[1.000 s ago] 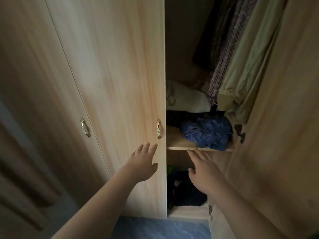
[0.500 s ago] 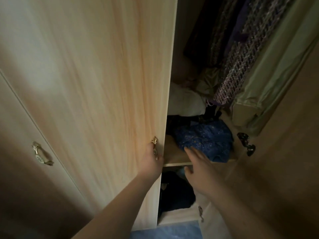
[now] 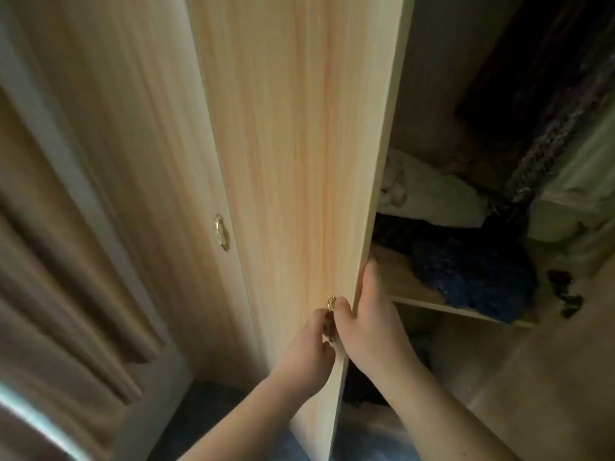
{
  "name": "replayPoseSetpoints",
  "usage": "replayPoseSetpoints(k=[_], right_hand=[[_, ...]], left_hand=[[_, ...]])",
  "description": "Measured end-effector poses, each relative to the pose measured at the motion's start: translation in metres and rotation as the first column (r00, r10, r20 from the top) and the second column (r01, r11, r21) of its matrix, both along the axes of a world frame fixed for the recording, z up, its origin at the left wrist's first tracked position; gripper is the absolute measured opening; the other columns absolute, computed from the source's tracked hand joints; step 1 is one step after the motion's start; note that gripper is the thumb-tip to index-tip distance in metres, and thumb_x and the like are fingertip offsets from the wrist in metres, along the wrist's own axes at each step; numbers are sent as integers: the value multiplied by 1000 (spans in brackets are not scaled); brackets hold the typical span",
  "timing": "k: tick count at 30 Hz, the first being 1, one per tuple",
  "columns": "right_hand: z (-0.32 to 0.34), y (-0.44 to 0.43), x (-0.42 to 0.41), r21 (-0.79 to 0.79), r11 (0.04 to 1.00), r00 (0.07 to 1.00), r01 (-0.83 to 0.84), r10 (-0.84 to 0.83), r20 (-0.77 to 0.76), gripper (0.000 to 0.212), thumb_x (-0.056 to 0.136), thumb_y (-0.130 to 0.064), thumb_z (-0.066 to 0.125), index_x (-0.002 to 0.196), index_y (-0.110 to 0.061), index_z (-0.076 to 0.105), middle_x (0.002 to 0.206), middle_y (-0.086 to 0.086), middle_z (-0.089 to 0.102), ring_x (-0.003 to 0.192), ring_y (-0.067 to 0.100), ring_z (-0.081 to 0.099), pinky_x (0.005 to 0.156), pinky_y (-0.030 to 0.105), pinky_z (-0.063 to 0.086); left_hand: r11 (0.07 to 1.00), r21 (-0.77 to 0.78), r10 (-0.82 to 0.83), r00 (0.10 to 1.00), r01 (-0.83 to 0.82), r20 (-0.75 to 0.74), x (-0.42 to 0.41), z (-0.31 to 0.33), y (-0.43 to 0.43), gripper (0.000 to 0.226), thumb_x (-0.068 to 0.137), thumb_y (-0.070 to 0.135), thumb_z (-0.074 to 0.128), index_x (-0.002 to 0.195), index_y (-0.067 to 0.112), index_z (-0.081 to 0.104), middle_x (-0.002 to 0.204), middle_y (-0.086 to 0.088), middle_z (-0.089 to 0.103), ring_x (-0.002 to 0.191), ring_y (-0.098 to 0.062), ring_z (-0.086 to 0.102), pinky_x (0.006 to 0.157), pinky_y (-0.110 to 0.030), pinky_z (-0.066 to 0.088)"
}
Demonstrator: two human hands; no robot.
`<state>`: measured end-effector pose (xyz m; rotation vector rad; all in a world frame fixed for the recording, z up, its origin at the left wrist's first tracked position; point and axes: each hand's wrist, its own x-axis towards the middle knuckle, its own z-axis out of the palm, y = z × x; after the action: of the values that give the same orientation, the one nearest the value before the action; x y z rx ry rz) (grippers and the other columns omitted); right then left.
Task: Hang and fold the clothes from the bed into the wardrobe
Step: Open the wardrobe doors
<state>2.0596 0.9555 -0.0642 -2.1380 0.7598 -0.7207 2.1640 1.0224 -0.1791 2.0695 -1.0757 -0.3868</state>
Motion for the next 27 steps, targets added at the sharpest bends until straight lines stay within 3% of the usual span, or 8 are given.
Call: replayPoseSetpoints(k=[4, 11, 15, 17, 21, 23, 25, 27], right_hand=[[4, 63, -6, -11, 997, 997, -78, 78, -8, 74, 98, -26, 55, 155, -32, 9, 155, -5, 37, 142, 15, 40, 110, 43, 45], [-1, 162, 20, -100, 963, 967, -251, 244, -75, 75, 101, -27, 50, 157, -40, 3, 162, -11, 26, 146, 8, 31, 115, 40, 38], [-4, 209, 41, -153, 944, 952, -294, 275, -134, 76, 100, -27, 50, 153, -51, 1, 162, -21, 19, 146, 3, 25, 116, 30, 29], [-13, 221, 42, -198, 946, 958, -258, 225, -177, 76, 99, -27, 50, 153, -50, 2, 162, -22, 16, 148, 2, 21, 116, 27, 27], [-40, 230, 10, -209, 965, 962, -162, 107, -251, 72, 98, -24, 48, 155, -44, 8, 163, -22, 13, 148, -2, 12, 117, 20, 17], [-52, 232, -16, -214, 971, 953, -105, 37, -299, 71, 98, -23, 48, 157, -39, 11, 164, -18, 14, 149, -1, 10, 119, 19, 13], [-61, 232, -44, -257, 965, 933, -49, -47, -356, 69, 99, -25, 47, 158, -34, 13, 165, -12, 14, 150, 4, 9, 120, 21, 10], [-66, 229, -70, -308, 951, 904, -7, -125, -408, 68, 99, -30, 45, 158, -32, 13, 166, -8, 12, 152, 10, 9, 122, 24, 9]], left_hand=[[998, 3, 63, 998, -63, 17, 3, 6, 56, 26, 95, 28, 56, 113, 41, 43, 96, 21, 62, 82, 0, 63, 69, -20, 56], [984, -72, 165, 986, -165, -8, 36, 26, 167, 30, 87, 31, 71, 90, 47, 46, 87, 23, 63, 83, 15, 59, 61, -2, 44], [982, -25, 186, 977, -189, -101, 73, 35, 219, 26, 91, 32, 66, 111, 35, 50, 93, 19, 60, 79, 4, 63, 57, -6, 45], [982, -17, 184, 977, -186, -105, 86, 36, 238, 40, 90, 30, 61, 126, 29, 45, 99, 22, 58, 83, 2, 62, 57, -6, 45], [982, 26, 187, 974, -186, -130, 74, 25, 276, 69, 79, 21, 55, 141, 31, 26, 132, 4, 55, 119, -21, 59, 90, -33, 53], [968, 210, 140, 990, -138, 4, 55, 16, 287, 85, 85, 24, 54, 155, 24, 5, 159, -14, 27, 143, -36, 34, 110, -47, 41], [951, 299, 26, 986, -76, 167, 30, 9, 285, 90, 91, 32, 52, 158, 24, -9, 167, -11, 1, 152, -36, 12, 119, -49, 27], [962, 272, -81, 963, 8, 257, 6, 10, 275, 84, 94, 35, 45, 158, 26, -8, 168, -7, -2, 154, -31, 5, 122, -46, 19]])
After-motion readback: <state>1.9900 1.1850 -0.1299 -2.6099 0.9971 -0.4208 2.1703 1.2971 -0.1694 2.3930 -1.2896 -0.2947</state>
